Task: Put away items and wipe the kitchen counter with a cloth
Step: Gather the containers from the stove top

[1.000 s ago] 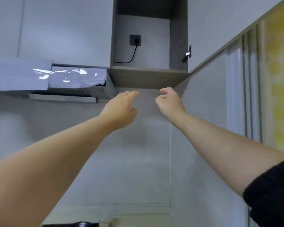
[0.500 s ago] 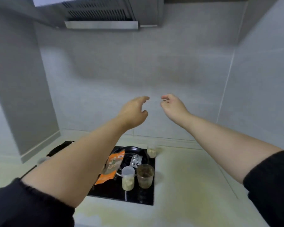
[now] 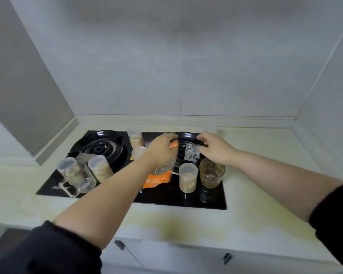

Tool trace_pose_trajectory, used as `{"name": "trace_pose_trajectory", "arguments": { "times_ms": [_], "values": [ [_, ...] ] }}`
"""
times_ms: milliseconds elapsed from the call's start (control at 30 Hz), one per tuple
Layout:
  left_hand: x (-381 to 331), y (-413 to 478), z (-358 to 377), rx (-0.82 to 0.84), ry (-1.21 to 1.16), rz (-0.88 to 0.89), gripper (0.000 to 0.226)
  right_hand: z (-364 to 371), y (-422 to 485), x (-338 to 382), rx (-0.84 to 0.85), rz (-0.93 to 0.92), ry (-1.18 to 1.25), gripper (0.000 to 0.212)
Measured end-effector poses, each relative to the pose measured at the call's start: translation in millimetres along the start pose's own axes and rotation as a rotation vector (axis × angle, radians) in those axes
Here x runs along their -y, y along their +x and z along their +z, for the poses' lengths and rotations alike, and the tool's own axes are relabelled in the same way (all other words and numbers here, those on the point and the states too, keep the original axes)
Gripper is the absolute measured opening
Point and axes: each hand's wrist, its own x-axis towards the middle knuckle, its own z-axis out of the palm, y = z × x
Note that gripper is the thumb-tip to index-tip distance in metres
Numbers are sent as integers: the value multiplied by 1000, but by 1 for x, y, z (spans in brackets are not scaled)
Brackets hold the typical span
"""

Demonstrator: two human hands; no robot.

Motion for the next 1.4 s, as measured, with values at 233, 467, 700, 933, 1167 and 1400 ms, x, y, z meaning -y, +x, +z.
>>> {"name": "trace_pose_trajectory", "arguments": {
  "times_ms": [233, 467, 700, 933, 1167, 1400],
  "values": [
    [88, 7, 39, -69, 162, -174, 55, 74, 11, -25, 243, -15, -495, 88],
    [139, 44, 35, 74, 265, -417, 69, 104, 26, -30, 230, -110, -704, 77],
    [147, 39, 22, 2, 177, -381, 61, 95, 29, -30, 160, -100, -494, 65],
    [94, 23, -28, -219, -54, -225, 71, 43, 28, 5, 97, 73, 55, 87],
    [-11, 38, -51, -158, -572, -162, 87, -48, 7, 23, -58, 145, 223, 96],
    [-129, 57, -66, -54, -924, -80, 75, -159, -37, 7, -251, 158, 568, 59]
  ]
}}
